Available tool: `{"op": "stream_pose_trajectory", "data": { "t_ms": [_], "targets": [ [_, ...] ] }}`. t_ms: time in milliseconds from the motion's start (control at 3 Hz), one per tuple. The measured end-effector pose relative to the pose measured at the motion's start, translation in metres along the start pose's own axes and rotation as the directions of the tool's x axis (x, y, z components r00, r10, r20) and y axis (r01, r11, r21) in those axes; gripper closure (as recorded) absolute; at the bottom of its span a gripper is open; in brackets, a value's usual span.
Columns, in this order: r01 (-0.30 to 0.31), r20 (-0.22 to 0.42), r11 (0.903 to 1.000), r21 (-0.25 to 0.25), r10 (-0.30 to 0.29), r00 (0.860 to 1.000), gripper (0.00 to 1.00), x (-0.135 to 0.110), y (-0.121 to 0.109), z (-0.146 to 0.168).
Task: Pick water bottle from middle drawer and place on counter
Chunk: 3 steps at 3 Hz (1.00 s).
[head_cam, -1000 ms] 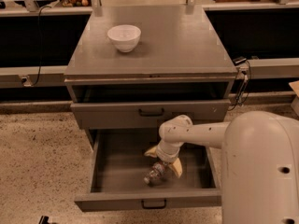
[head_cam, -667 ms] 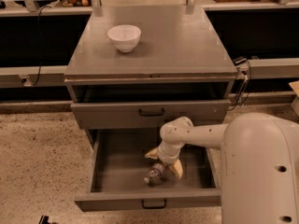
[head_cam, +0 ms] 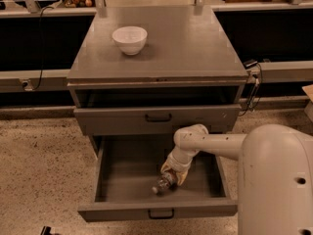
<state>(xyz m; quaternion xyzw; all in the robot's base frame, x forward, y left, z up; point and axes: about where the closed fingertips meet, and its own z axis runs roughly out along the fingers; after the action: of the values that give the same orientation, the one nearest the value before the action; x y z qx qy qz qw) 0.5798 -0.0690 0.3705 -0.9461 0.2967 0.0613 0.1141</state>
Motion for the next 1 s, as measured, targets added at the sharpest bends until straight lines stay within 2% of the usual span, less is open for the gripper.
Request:
{"op": "stream_pose_trajectory", "data": {
  "t_ms": [333, 667, 1000],
  "targets": [
    [-0.072, 0.147, 0.9906, 0.116, 0.055, 0.988, 0.65, 0.002, 0.002, 0.006],
    [-0.104, 0.206, 0.9547, 0.279, 0.046, 0.977, 0.87, 0.009, -0.004, -0.019],
    [-0.086, 0.164, 0.8998, 0.428, 0.017, 0.986, 1.00, 0.001, -0.001, -0.070]
  ]
}}
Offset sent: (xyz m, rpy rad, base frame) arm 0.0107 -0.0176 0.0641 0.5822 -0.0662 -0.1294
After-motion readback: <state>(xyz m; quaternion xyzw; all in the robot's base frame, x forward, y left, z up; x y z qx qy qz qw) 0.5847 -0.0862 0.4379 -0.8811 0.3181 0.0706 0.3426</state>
